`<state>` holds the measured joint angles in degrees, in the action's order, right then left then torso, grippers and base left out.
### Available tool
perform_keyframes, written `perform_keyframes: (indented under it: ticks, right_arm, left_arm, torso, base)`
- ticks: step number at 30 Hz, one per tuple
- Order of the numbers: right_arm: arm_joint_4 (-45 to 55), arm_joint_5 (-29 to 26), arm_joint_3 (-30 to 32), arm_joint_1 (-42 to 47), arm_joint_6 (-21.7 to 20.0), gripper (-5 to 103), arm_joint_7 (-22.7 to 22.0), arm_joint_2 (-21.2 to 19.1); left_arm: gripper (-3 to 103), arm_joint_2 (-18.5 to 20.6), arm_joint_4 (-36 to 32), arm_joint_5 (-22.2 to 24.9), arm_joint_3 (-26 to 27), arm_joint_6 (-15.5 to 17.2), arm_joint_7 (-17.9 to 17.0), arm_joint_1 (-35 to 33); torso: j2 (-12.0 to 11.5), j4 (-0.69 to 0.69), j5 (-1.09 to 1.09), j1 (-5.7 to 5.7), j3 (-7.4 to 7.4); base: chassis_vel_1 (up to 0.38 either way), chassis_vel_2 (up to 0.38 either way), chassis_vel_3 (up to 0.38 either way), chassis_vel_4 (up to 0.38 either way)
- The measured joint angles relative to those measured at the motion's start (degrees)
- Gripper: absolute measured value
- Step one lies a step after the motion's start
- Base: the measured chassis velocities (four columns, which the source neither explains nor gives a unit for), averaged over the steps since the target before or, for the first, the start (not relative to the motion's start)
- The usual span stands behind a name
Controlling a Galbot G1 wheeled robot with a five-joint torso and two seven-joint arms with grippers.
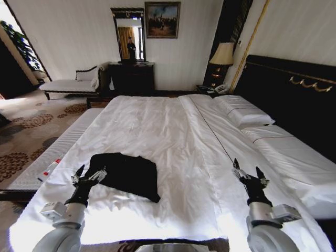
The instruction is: Fold the clothes on the bed.
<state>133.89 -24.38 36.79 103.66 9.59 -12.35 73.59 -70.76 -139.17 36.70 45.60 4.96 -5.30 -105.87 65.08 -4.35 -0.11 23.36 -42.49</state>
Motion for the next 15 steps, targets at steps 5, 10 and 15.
perform_keyframes:
  ticks: [5, 10, 15]
  right_arm:
    - [-4.22, 10.92, -2.93, -2.62, 3.58, 100, -3.07, -3.26]
    - [-5.15, 14.42, -1.58, -6.64, 4.22, 100, -8.95, -10.44]
    - [-9.03, 24.33, 0.64, -9.62, -2.58, 100, -35.39, -18.77]
  left_arm:
    - [100, -4.37, 1.08, -1.17, -2.22, -1.28, 3.44, 1.2]
    - [100, -6.63, -0.57, -1.09, -1.59, -2.0, 6.16, 1.73]
    - [100, -7.01, -0.92, -4.78, -0.58, -2.69, 7.48, 2.8]
  torso:
    - [0.0, 0.02, 0.01, 0.0, 0.0]
    - [0.0, 0.04, 0.02, 0.0, 0.0]
    - [0.0, 0.0, 0.01, 0.0, 0.0]
  base:
    - [0.0, 0.0, 0.0, 0.0]
    - [0.0, 0.0, 0.0, 0.0]
    - [0.0, 0.0, 0.0, 0.0]
